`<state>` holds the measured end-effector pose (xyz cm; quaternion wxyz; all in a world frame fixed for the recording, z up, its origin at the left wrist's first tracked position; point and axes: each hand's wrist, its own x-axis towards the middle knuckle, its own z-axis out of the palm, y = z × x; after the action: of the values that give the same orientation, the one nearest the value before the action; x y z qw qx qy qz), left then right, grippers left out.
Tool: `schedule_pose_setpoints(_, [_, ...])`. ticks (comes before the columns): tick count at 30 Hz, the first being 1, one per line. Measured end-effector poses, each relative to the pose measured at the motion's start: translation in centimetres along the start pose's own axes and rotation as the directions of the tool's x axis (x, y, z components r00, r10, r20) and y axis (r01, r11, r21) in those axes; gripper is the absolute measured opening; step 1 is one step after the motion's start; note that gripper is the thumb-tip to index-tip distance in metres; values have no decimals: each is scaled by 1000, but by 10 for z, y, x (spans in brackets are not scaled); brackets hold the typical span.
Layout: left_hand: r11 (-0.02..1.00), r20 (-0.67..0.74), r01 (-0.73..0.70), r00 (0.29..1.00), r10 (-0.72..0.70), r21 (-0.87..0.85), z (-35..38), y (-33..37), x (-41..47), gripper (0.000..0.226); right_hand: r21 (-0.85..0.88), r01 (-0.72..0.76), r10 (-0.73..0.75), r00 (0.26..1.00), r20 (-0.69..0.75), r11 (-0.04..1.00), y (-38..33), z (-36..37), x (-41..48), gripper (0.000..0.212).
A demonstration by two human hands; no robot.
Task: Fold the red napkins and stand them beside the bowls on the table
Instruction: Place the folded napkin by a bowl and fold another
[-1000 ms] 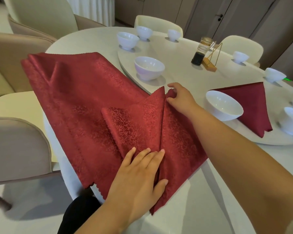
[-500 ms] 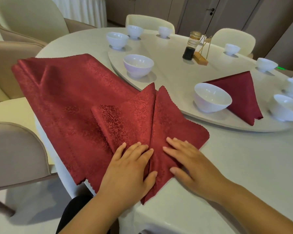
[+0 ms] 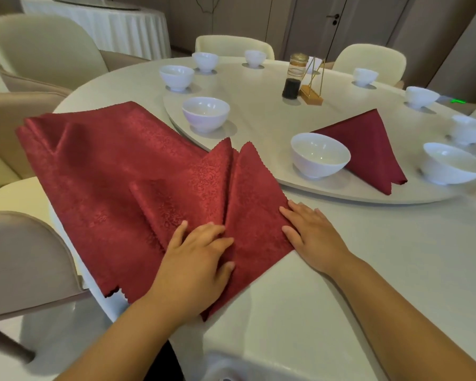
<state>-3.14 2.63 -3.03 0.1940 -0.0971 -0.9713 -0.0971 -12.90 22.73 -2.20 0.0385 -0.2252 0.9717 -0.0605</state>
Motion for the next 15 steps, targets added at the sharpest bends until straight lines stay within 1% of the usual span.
schedule_pose_setpoints(1, [1000,-14,-20,1000,20,-18,0,10,7,44,7,0,0,1000,4,1000,0,0,0,52])
schedule_pose_setpoints(2, [997,-13,-56,998,56,-45,2,21,14,44,13,1,-1,1000,2,1000,1,0,0,59])
schedule_pose_setpoints(3, [994,23,-93,995,94,-58,6,33,20,44,17,4,-4,1000,0,1000,1,0,1,67])
schedule_pose_setpoints(5, [988,185,-143,971,152,-59,18,51,26,48,22,12,-12,1000,2,1000,1,0,0,71])
schedule_pose_setpoints(6, [986,248,-146,955,163,-85,21,56,29,49,24,13,-14,1000,5,1000,1,0,0,68])
schedule_pose_setpoints(7, [985,277,-142,947,164,-98,21,59,30,51,24,14,-14,1000,9,1000,2,0,0,61])
schedule_pose_setpoints(8, [985,333,-142,929,165,-94,21,59,29,55,23,15,-15,1000,11,1000,2,0,1,54])
schedule_pose_setpoints(9, [985,362,-165,916,172,-50,18,57,28,63,20,17,-17,1000,8,1000,3,0,1,51])
schedule_pose_setpoints(10, [965,361,-261,903,233,30,19,51,24,77,19,19,-19,1000,5,1000,3,0,1,50])
schedule_pose_setpoints(11, [941,366,-333,884,291,57,17,46,15,90,20,21,-21,1000,8,1000,3,0,1,48])
schedule_pose_setpoints(12, [951,394,-307,878,270,31,9,42,6,97,24,22,-22,1000,10,999,2,0,0,48])
schedule_pose_setpoints(13, [961,408,-277,880,245,20,2,37,-2,97,29,21,-22,1000,9,999,3,0,0,48])
schedule_pose_setpoints(14, [974,437,-227,876,206,-5,-3,32,-13,90,34,21,-21,1000,7,999,3,0,0,48])
schedule_pose_setpoints(15, [979,480,-196,855,195,-47,-5,26,-27,80,36,21,-21,1000,8,999,2,-1,-1,48])
